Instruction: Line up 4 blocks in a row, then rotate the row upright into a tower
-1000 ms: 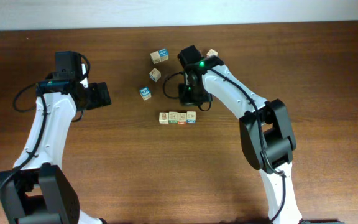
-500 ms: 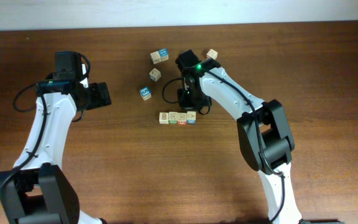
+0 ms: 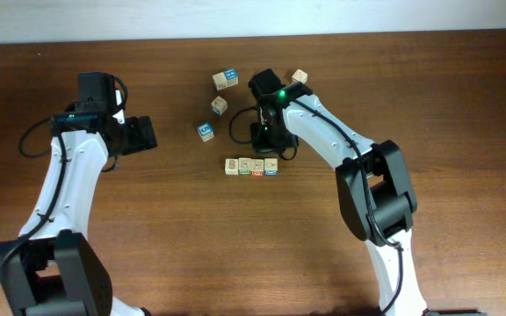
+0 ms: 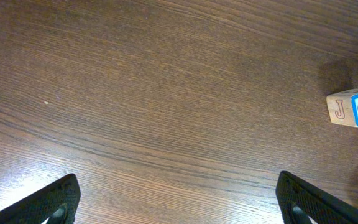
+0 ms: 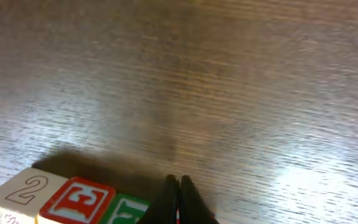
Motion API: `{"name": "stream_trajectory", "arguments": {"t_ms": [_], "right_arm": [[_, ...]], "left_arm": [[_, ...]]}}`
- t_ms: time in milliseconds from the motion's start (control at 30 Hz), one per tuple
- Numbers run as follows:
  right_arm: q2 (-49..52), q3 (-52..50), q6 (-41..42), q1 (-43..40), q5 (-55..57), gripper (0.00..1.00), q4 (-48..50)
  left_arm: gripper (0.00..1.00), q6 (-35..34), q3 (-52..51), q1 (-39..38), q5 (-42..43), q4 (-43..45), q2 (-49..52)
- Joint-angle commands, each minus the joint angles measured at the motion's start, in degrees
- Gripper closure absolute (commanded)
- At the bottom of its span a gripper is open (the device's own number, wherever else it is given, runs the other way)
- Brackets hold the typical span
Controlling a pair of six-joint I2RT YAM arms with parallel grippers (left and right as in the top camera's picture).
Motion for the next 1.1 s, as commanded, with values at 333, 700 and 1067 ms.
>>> {"name": "stream_trajectory", "arguments": {"t_ms": [333, 700, 1067], "right_arm": [[-27.71, 6.23, -8.92, -17.16, -8.83, 0.96, -15.43], [-29.42, -22.49, -11.32, -18.69, -17.49, 0.91, -0.42], [-20.24, -31.63, -5.49, -13.81, -21.57, 0.91, 16.76]], "left_arm": [[0.01, -0.7, 0.7, -0.11, -0.26, 0.09, 0.24], [0.01, 3.58, 0.7, -0.11, -8.13, -1.6, 0.24], [0.87, -1.95, 0.66, -5.66, 26.56, 3.17, 5.44]]}}
